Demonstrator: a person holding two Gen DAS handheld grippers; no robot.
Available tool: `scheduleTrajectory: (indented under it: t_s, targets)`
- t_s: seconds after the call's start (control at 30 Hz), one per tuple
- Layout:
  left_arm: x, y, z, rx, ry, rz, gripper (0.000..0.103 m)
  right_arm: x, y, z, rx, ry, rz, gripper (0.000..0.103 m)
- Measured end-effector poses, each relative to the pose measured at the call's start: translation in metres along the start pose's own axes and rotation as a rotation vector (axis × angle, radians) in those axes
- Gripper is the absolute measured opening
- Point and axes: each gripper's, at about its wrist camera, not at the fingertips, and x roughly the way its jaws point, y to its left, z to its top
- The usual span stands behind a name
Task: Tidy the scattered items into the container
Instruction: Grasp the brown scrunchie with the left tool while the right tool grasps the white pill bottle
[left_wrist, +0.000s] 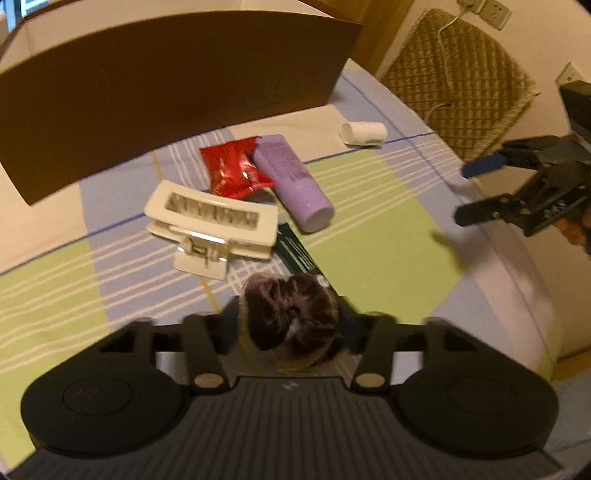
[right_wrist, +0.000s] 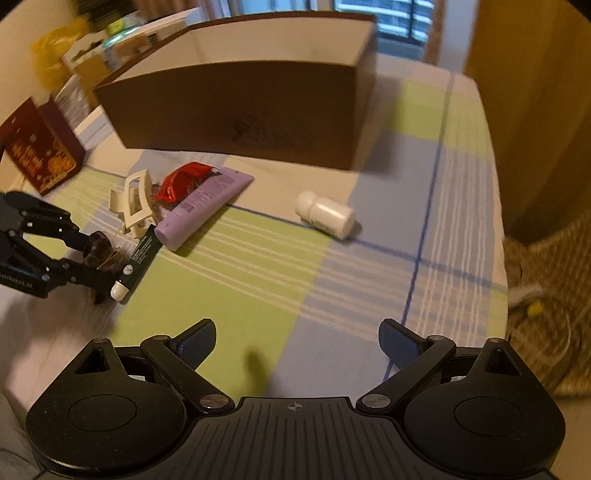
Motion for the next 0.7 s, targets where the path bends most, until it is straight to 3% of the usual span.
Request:
scheduleTrajectory:
  t_s: [0.13,0.33,0.37,0.4,0.43,0.7]
  targets:
    - [-0.008,0.001,-0.002,0.024,-0.008,0.005,0.023,0.004,0.004,0.012,-0.125,-0.04,0.001,0.1]
    - [-0.03,0.018,-0.003,0.003,-0.034,0.081,0.022,0.021,0.001,0.032,-0.275,-0.073,-0.011,0.099]
    - [-0.034,0.021,-0.003,-0.009,-0.043,0.088,0.022,0.024,0.0,0.035,-0.293,-0.075,-0.015,0.097]
    - [-0.039,0.025,-0.003,-0.02,-0.048,0.093,0.022,0.028,-0.001,0.038,-0.31,-0.075,-0.016,0.083]
    - [-0.042,0.029,-0.002,-0.031,-0.051,0.101,0.022,0.032,-0.003,0.042,-0.322,-0.062,-0.011,0.075]
    - [-0.049,0.039,-0.004,-0.089,-0.046,0.13,0.022,0.058,-0.006,0.061,-0.415,-0.013,-0.009,0.073]
